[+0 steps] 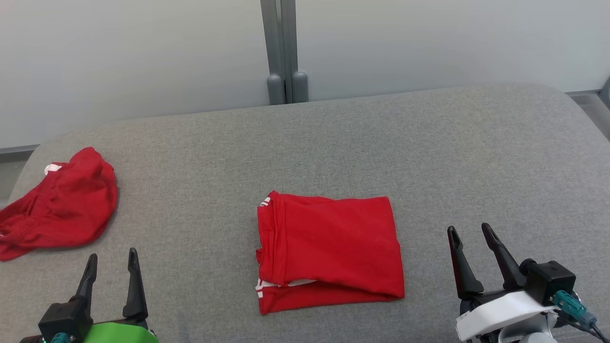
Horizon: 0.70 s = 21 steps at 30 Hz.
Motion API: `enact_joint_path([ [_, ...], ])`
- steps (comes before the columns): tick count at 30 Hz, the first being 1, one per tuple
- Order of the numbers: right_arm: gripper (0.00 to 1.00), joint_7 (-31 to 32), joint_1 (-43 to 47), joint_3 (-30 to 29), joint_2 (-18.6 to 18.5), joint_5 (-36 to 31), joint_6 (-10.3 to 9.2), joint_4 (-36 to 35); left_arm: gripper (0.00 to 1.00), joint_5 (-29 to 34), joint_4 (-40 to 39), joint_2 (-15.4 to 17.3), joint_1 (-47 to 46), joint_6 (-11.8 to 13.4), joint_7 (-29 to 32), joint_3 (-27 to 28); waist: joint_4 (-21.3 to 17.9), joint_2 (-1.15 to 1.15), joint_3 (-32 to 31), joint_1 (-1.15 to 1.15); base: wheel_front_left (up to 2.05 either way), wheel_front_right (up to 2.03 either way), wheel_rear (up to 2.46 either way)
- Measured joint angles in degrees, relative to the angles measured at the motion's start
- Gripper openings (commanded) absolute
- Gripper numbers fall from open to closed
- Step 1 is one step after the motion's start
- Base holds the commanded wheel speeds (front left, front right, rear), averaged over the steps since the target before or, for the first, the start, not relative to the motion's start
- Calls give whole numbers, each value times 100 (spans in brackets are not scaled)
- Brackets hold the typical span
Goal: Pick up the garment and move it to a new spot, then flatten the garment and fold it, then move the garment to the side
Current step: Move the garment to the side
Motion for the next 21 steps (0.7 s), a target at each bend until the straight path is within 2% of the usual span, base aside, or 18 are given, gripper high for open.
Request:
enact_joint_path([
  [21,100,0,-15,31,3,-10,0,66,100,-2,-15,32,6,0,0,-19,-16,0,48,0,0,0,0],
])
